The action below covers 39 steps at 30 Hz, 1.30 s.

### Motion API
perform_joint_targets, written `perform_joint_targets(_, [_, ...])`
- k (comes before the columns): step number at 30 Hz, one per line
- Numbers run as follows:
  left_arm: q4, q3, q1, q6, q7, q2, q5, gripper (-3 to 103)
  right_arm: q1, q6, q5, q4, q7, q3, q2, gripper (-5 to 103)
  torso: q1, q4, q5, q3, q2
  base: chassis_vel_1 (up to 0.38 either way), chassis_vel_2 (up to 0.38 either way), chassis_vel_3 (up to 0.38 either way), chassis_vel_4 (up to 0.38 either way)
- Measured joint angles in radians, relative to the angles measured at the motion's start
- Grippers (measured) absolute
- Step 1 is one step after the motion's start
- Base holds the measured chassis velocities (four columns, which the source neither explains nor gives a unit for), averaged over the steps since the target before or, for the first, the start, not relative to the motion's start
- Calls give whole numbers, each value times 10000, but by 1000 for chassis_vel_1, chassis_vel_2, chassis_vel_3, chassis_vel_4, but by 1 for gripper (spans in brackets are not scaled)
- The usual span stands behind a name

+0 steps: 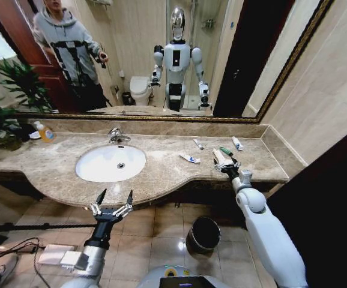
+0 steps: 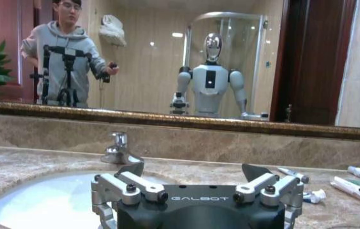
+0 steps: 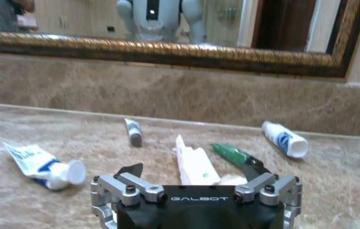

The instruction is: Pick up the trash from the sink and place it in the trash bin.

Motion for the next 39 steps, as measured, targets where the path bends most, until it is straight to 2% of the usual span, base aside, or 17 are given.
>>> perform_joint_targets(5, [0,0,0,0,0,0,0,100,227,29,18,-384,-27,-41,16,102,-1,1,-1,0,0,0,0,0,0])
perform_joint_targets(12, [0,0,0,0,0,-1,0,100,280,178,-77,-656,-148,-80,74,79,-1,0,-2,-1,0,0,0,0,0])
perform_joint_targets(14, [0,0,0,0,0,0,0,100,281,185,-83,-673,-149,-84,84,79,-1,0,-2,-1,0,0,0,0,0])
perform_joint_targets(20, [0,1,0,0,0,0,0,100,365,202,-113,-848,-150,-104,125,60,-1,0,-1,-1,0,0,0,0,0])
perform_joint_targets(21, [0,1,0,0,0,0,0,100,365,202,-113,-848,-150,-104,125,60,-1,0,-1,-1,0,0,0,0,0])
perform_joint_targets(29, [0,0,0,0,0,0,0,100,409,204,-21,-864,-125,-38,117,36,-1,0,-1,-1,0,0,0,0,0])
perform_joint_targets(31, [0,0,0,0,0,0,0,100,408,205,-19,-864,-125,-33,117,36,-1,0,-1,-1,0,0,0,0,0])
perform_joint_targets(32, [0,0,0,0,0,0,0,100,404,207,-11,-865,-124,-13,117,27,-1,0,-1,-1,0,0,0,0,0])
perform_joint_targets(36, [0,0,0,0,0,0,0,100,400,210,18,-868,-124,7,116,20,-1,0,-1,-1,1,0,0,0,0])
perform_joint_targets(38, [0,0,0,0,0,0,0,100,393,213,45,-868,-124,22,105,12,-1,0,-1,-1,1,0,0,0,0])
perform_joint_targets(39, [0,0,0,0,0,0,0,100,391,213,64,-867,-123,28,99,12,-1,0,-1,-1,0,0,0,0,0])
